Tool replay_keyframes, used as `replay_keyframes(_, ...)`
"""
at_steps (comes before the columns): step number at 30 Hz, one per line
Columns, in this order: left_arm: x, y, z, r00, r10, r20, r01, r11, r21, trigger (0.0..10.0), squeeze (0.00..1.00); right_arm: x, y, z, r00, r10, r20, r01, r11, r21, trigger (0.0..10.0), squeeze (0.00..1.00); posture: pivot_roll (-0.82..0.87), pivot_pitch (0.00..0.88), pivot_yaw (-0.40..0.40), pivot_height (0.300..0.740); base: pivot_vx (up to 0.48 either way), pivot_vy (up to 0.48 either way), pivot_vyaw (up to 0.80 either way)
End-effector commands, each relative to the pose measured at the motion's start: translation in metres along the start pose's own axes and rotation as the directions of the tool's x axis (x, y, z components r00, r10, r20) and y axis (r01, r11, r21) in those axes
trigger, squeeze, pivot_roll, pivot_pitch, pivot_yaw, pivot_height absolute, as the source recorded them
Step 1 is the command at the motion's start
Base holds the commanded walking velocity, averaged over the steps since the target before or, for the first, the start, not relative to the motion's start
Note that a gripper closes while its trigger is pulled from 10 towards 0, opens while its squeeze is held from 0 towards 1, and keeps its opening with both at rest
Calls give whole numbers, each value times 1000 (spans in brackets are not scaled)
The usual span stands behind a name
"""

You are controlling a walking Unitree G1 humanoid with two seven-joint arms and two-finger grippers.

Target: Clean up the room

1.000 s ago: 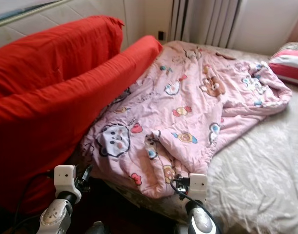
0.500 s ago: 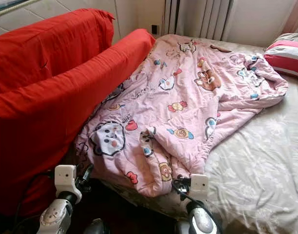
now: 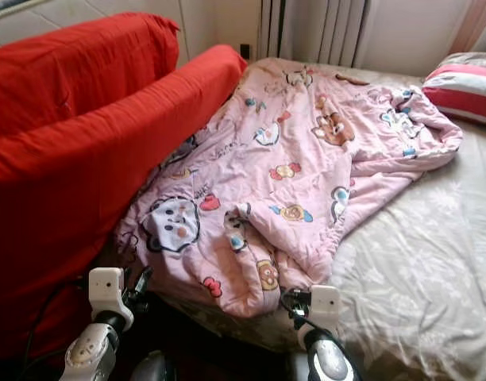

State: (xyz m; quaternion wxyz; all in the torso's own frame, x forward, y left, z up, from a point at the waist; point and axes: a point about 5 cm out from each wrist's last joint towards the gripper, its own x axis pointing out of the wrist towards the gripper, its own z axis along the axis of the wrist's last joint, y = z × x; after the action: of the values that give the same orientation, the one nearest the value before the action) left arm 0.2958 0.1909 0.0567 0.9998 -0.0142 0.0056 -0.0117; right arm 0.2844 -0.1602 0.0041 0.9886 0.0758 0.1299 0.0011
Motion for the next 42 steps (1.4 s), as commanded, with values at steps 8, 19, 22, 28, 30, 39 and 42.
replay_keyframes(8,-5,1,-6,1000,-5,-29,5,1000,6,10000,0,4,-2,-1,1000,-5,-17,11,921,389,10000,0,-47,204,35,583,0,0,0)
replay_keyframes(19,-6,3,-9,999,0,-42,0,1000,9,10000,0,9,-7,6,999,-33,-16,37,848,528,10000,0,-43,205,36,583,0,0,0)
replay_keyframes(22,-6,2,-8,999,-2,-39,2,1000,9,10000,0,10,-5,6,1000,-8,-14,14,857,515,10000,0,-45,206,36,583,0,0,0)
replay_keyframes(28,-5,1,-8,999,-6,-38,6,1000,7,10000,0,9,-3,4,999,19,-41,-1,911,413,10000,0,-47,207,37,583,0,0,0)
replay_keyframes(30,-5,1,-8,999,-11,-39,12,1000,10,10000,0,9,-1,5,999,36,-38,-22,945,328,10000,0,-47,208,37,583,0,0,0)
replay_keyframes(39,-5,1,-8,999,-10,-39,11,1000,12,10000,0,8,3,17,998,59,39,-61,995,73,10000,0,-45,208,36,583,0,0,0)
replay_keyframes(42,-5,1,-8,999,-9,-39,10,1000,11,10000,0,8,4,24,995,55,86,-53,998,-31,10000,0,-47,207,37,583,0,0,0)
